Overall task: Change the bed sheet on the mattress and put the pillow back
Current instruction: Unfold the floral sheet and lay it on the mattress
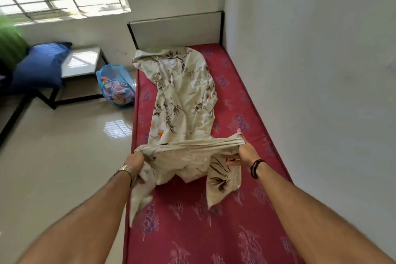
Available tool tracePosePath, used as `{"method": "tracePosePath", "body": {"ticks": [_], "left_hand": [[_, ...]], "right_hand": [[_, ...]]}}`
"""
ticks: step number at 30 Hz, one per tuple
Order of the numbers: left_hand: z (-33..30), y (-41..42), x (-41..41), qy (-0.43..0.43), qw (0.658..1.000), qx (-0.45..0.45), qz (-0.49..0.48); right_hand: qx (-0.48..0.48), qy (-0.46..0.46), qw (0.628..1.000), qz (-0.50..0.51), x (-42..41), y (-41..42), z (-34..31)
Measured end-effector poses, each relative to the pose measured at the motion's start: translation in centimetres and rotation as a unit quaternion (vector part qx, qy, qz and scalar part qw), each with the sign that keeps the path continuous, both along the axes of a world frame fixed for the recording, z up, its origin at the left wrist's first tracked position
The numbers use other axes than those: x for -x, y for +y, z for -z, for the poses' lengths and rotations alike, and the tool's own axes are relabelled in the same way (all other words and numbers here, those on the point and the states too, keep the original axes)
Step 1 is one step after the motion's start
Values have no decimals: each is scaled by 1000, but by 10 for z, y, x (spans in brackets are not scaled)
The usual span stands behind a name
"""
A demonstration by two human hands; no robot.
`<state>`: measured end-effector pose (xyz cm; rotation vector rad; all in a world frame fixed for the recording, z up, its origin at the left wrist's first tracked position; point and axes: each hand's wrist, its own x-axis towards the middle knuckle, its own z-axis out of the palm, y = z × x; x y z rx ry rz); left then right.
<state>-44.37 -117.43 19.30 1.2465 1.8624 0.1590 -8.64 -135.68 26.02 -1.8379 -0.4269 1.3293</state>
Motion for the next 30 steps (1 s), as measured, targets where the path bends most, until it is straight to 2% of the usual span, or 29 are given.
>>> {"method": "tracePosePath", "body": {"ticks": [2,4,7,10,11,13,15,18,21,24,28,30], "left_hand": [[9,35,-16,-134,985,21,-107],[-62,46,-63,-178,974,-41,-133],[-196,79,-122,-159,954,-248,-57],[-340,111,-153,-205,879,-430,-19],[-390,116,-161,-225,840,-494,-21],[-472,117,-170,-236,784,-574,-4],[-515,112,-166,-224,777,-588,21],[-513,109,-145,-193,769,-607,50],[-470,87,-121,-186,813,-551,32],[-399,33,-94,-176,850,-497,18],[-281,-29,-32,-57,914,-402,-13],[-226,-64,-2,1,936,-350,-19]], "right_hand": [[-30,-63,996,-55,-22,38,-19],[-79,-159,975,-132,-45,83,-58],[-183,-290,922,-181,-71,157,-162],[-297,-446,828,-166,-82,198,-303],[-335,-469,804,-148,-85,202,-349],[-421,-441,783,-122,-84,197,-427],[-471,-405,776,-110,-82,187,-471],[-461,-408,778,-127,-77,164,-476],[-420,-435,782,-149,-68,134,-432],[-385,-476,782,-119,-47,93,-370],[-306,-462,829,-72,-22,31,-267],[-252,-455,850,-84,-14,1,-206]]}}
